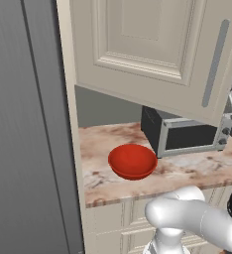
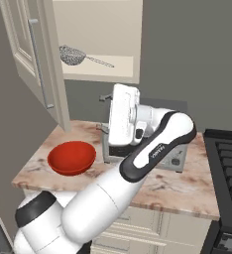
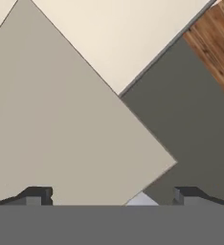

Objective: Open the cabinet and setup a tea strainer by placing it in the bowl upright.

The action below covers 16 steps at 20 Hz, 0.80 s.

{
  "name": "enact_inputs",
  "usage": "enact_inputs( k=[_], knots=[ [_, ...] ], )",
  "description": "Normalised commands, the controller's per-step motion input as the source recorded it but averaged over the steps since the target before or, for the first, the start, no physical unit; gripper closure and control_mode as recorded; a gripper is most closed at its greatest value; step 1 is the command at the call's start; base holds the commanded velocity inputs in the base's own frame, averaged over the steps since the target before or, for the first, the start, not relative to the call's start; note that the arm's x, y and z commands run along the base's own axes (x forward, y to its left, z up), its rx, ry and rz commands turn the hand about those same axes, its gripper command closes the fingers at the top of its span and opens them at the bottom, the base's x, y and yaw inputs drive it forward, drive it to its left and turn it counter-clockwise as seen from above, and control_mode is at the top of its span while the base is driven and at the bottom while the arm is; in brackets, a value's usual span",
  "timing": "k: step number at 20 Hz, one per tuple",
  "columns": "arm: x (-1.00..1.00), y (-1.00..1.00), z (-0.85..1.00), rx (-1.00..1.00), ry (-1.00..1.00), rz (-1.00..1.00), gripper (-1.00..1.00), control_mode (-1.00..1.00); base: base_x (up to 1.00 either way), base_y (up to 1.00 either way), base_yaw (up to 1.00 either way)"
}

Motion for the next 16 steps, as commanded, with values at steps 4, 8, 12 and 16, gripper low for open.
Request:
enact_inputs(
  k=[4,8,12,16],
  knots=[
    [0.38,0.00,0.05,0.00,-0.04,0.00,-1.00,-1.00,0.00,0.00,0.00],
    [0.16,0.20,0.07,-0.04,-0.06,-0.02,-1.00,-1.00,0.00,0.00,0.00],
    [0.00,0.39,0.24,-0.09,-0.08,-0.03,-1.00,-1.00,0.00,0.00,0.00],
    [0.00,0.37,0.31,-0.08,-0.07,-0.05,-1.00,-1.00,0.00,0.00,0.00]
  ],
)
